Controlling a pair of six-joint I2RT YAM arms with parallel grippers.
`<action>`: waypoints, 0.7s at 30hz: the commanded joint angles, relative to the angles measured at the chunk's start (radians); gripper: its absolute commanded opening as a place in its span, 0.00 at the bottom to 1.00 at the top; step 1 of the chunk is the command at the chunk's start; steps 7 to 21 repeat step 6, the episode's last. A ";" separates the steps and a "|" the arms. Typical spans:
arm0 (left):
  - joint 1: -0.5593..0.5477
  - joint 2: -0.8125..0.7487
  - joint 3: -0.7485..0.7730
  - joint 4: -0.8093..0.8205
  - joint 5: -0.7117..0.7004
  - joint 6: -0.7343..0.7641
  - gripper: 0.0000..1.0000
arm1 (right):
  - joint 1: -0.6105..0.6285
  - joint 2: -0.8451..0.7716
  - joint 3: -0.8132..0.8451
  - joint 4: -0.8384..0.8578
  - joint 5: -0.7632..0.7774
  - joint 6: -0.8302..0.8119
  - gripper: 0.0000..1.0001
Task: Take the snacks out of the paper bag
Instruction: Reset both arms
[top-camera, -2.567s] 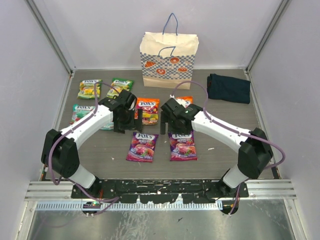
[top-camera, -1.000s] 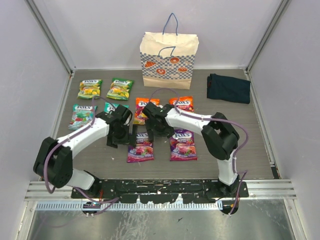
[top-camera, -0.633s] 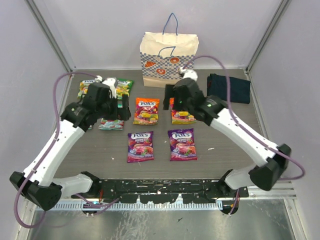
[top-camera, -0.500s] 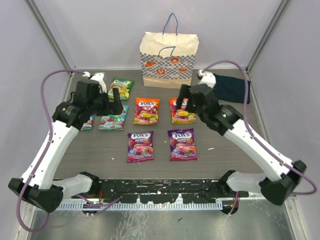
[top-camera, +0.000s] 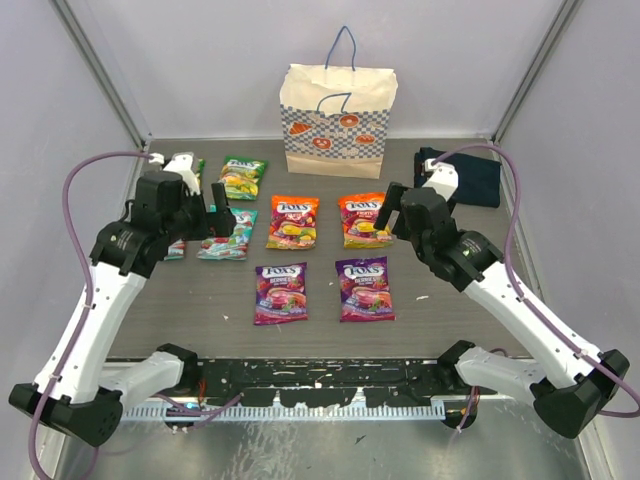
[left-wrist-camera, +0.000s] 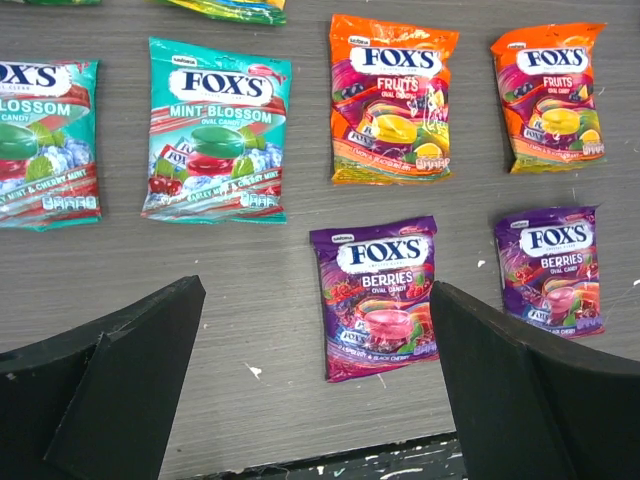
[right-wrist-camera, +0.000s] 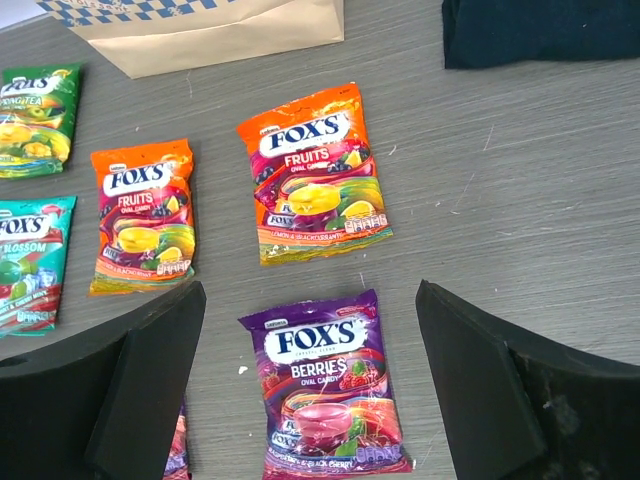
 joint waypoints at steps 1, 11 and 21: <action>0.010 -0.006 -0.001 0.067 0.017 0.000 0.98 | -0.007 -0.037 0.003 0.040 0.043 -0.022 0.92; 0.011 -0.003 0.001 0.070 0.027 -0.017 0.98 | -0.006 -0.039 0.013 0.041 0.043 -0.061 0.93; 0.011 -0.003 0.001 0.070 0.027 -0.017 0.98 | -0.006 -0.039 0.013 0.041 0.043 -0.061 0.93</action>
